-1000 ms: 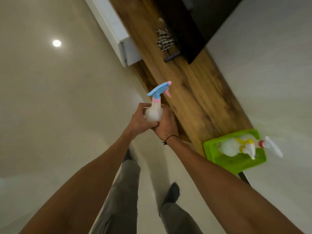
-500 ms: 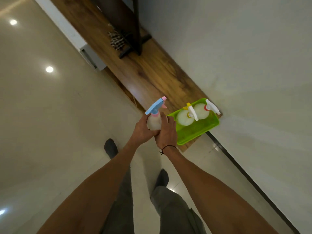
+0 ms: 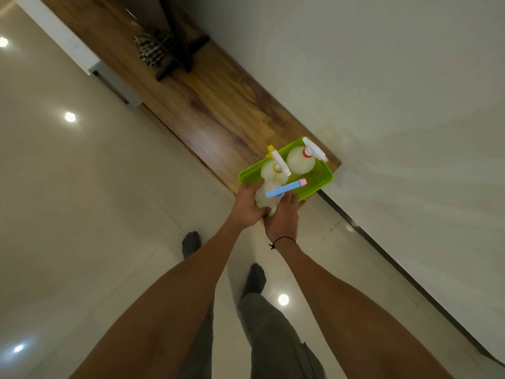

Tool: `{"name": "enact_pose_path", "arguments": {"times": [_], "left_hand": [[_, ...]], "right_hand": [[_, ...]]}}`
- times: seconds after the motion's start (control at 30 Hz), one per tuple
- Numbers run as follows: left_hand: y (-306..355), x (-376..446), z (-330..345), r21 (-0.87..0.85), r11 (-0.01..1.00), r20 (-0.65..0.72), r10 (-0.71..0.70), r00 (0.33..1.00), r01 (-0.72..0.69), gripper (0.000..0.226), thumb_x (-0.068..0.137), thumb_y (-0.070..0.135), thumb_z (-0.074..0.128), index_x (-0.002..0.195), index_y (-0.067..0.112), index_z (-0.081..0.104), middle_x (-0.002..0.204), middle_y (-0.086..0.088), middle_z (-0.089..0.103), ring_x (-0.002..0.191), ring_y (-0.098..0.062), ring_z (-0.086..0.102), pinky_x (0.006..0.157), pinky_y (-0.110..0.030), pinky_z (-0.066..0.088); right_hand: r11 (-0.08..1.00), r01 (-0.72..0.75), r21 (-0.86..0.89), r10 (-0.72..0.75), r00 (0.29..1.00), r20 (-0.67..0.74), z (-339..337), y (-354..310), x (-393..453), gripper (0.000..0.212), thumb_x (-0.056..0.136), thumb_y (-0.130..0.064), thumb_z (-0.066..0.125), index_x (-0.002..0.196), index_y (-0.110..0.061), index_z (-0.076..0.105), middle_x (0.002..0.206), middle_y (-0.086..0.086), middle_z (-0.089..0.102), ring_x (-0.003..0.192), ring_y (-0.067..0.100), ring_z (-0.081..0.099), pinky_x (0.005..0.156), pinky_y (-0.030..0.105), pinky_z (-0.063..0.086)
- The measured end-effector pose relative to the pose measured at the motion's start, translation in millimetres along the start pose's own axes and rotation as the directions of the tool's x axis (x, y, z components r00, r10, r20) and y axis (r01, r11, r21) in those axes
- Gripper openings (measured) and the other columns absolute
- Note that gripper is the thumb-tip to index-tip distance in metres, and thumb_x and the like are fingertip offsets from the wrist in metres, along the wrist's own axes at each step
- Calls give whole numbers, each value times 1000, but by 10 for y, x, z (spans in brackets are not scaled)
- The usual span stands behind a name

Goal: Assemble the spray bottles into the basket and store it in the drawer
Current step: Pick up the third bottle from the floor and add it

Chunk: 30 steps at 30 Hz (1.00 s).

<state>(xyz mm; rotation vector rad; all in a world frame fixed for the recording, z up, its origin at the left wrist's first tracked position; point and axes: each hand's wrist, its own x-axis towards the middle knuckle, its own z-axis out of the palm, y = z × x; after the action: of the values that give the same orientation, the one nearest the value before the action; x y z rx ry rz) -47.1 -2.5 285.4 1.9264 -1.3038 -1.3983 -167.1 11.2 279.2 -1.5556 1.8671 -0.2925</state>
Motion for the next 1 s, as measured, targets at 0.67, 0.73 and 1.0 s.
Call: {"name": "enact_pose_path", "arguments": {"times": [0.67, 0.73, 1.0], "left_hand": [[-233, 74, 90, 62, 993, -265, -79, 961, 99, 46, 81, 3, 76, 125, 11, 66, 119, -10, 52, 103, -28, 62, 87, -43, 59], [-238, 93, 40, -35, 994, -302, -114, 946, 108, 49, 82, 4, 76, 127, 13, 59, 117, -6, 51, 96, -24, 63, 82, -37, 58], [-241, 429, -110, -110, 954, -199, -295, 935, 277, 72, 87, 22, 77, 150, 18, 42, 130, -21, 64, 113, -37, 67, 99, -45, 57]], "right_hand": [[971, 6, -237, -3, 1000, 14, 77, 451, 219, 68, 80, -29, 79, 140, -14, 52, 147, 9, 44, 141, 34, 37, 113, 53, 30], [986, -34, -164, 29, 999, -35, 49, 478, 239, 64, 80, -21, 75, 140, -13, 52, 149, 11, 42, 142, 36, 35, 112, 55, 31], [741, -382, 553, 503, 861, -79, 2, 422, 461, 71, 82, -10, 79, 142, -15, 39, 133, 13, 63, 114, 35, 67, 94, 51, 58]]}}
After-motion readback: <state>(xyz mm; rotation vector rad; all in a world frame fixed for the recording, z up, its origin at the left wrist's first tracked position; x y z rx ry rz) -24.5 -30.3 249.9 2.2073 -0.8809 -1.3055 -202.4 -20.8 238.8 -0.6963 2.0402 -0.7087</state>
